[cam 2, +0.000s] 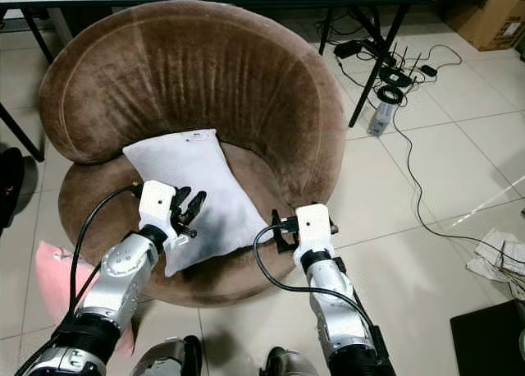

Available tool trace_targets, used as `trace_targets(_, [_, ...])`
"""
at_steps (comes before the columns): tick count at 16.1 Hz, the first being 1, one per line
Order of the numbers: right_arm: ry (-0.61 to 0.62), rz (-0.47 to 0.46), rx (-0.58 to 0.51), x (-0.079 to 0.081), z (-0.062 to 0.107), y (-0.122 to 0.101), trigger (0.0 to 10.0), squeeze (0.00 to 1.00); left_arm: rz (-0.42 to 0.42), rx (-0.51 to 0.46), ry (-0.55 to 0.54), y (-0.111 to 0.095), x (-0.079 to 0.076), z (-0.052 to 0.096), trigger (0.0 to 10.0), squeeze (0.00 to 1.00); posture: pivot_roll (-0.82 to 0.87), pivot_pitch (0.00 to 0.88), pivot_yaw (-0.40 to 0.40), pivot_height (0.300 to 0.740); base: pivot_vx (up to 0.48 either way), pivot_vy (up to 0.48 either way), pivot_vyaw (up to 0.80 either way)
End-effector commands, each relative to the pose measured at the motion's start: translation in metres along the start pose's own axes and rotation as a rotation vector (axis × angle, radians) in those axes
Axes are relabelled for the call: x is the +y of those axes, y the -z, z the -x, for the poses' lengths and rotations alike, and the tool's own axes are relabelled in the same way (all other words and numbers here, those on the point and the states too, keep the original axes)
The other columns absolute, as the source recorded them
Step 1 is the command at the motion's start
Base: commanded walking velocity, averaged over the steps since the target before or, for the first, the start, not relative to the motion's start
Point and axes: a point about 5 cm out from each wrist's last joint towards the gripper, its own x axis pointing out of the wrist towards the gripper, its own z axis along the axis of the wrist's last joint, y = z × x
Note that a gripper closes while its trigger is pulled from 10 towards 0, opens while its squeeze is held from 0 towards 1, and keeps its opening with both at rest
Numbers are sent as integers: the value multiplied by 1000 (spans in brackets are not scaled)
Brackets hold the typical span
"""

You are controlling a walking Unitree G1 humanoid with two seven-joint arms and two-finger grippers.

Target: Move the pillow to the sofa from floor

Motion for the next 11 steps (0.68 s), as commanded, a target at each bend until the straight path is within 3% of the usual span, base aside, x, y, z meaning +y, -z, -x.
trace_targets(1, [14, 1, 1, -5, -1, 0, 10000, 0, -13, 7, 7, 1, -2, -2, 10000, 0, 107, 106, -67, 740, 0, 0, 0])
trace_targets(11, [11, -5, 22, -5, -6, 0, 10000, 0, -14, 7, 8, 0, -3, -4, 10000, 0, 107, 94, -67, 740, 0, 0, 0])
